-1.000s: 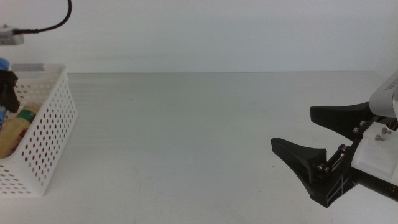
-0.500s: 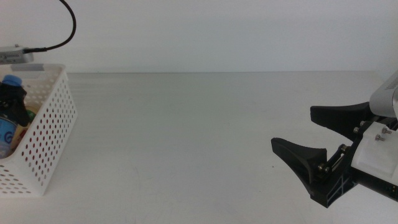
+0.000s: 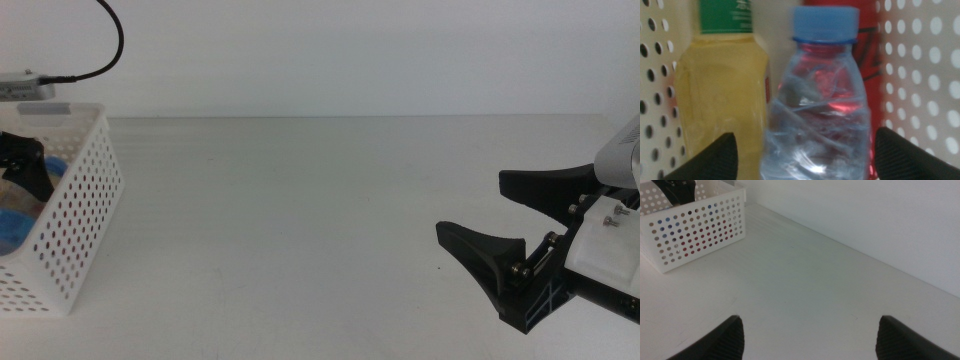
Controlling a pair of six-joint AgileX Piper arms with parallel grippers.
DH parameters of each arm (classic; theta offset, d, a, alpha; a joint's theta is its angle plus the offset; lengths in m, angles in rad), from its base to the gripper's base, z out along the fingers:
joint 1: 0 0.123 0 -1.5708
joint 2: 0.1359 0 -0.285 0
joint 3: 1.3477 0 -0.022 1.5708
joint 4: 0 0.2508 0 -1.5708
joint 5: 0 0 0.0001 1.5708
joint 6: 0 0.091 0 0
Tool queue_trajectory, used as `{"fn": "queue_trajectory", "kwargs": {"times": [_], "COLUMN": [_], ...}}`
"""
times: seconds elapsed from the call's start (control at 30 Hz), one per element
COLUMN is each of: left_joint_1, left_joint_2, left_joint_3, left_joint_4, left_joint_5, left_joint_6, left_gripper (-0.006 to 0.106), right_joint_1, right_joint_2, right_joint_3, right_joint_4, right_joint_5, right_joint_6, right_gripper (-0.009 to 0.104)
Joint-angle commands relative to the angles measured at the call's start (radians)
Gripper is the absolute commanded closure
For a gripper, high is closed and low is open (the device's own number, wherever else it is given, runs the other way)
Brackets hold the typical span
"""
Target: Use arms to grab the bottles and put them into the dustbin to the left of the table.
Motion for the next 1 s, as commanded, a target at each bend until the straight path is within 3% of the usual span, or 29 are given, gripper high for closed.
{"fn": "queue_trajectory", "kwargs": {"times": [0.0, 0.43, 0.63, 0.97], "left_joint_1": [-0.003, -0.031, -0.152, -0.388], "left_joint_2": [-0.073, -0.285, -0.443, -0.711], "left_joint_3": [-0.032, -0.029, 0.037, 0.344], "left_joint_4": [-0.034, -0.119, -0.118, -0.114], "left_joint_5": [0.001, -0.016, -0.147, -0.487], "left_joint_6": [0.001, -0.025, -0.023, -0.023], "left_gripper": [0.010, 0.010, 0.014, 0.021], "right_joint_1": [0.000, 0.000, 0.000, 0.000], "right_joint_2": [-0.011, -0.011, -0.011, -0.011], "right_joint_3": [-0.025, -0.025, -0.025, -0.025], "right_joint_4": [-0.010, -0.010, -0.010, -0.010], "right_joint_5": [-0.072, -0.072, -0.072, -0.072], "right_joint_6": [-0.008, -0.008, -0.008, -0.008], "right_gripper": [0.023, 0.023, 0.023, 0.023]}}
